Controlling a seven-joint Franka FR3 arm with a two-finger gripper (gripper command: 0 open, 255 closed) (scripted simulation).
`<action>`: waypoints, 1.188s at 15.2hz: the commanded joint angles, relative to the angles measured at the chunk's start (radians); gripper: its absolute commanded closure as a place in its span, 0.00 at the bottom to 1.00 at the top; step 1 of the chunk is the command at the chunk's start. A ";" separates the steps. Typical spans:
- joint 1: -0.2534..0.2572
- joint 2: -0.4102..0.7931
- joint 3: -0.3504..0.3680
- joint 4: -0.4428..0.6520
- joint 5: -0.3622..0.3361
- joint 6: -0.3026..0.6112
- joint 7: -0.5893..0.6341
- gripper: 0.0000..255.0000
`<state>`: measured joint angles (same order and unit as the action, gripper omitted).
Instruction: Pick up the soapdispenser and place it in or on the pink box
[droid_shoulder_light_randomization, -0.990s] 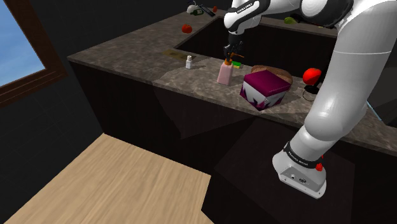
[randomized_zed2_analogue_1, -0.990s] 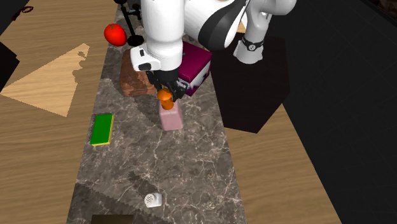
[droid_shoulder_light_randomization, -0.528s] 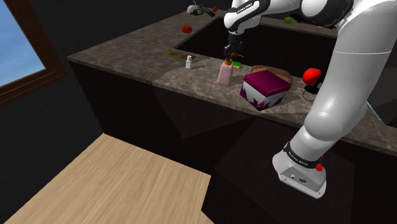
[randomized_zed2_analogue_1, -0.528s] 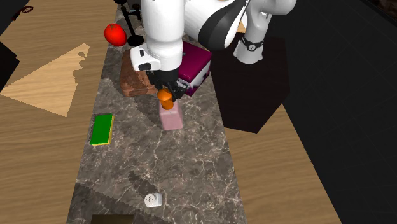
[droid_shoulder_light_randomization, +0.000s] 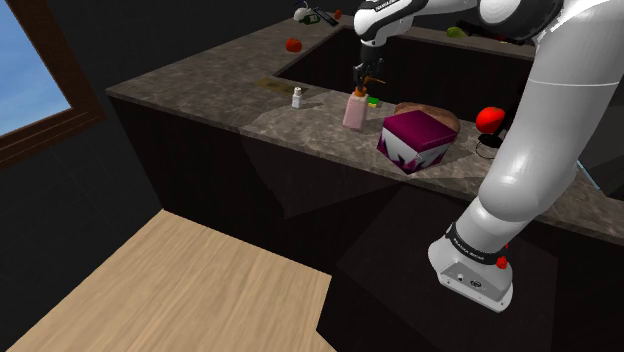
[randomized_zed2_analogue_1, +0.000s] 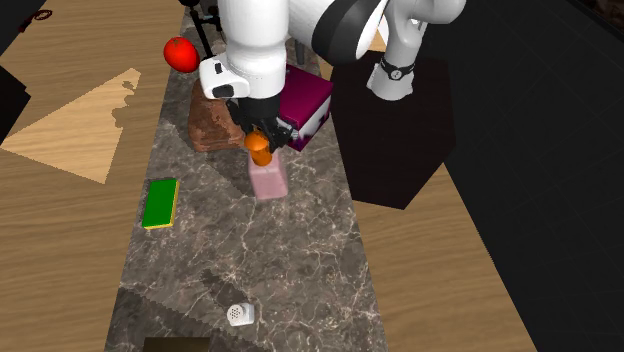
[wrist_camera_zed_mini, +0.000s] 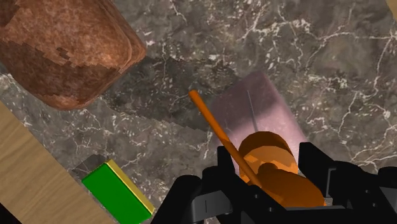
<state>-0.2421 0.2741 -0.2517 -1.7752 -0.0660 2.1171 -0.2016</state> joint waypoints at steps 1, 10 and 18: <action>0.000 -0.005 0.000 0.022 0.000 -0.027 -0.002 1.00; 0.002 -0.032 -0.002 0.107 -0.003 -0.139 -0.010 1.00; 0.001 -0.042 -0.003 0.201 -0.003 -0.242 -0.019 1.00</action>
<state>-0.2407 0.2313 -0.2547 -1.5884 -0.0693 1.8894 -0.2190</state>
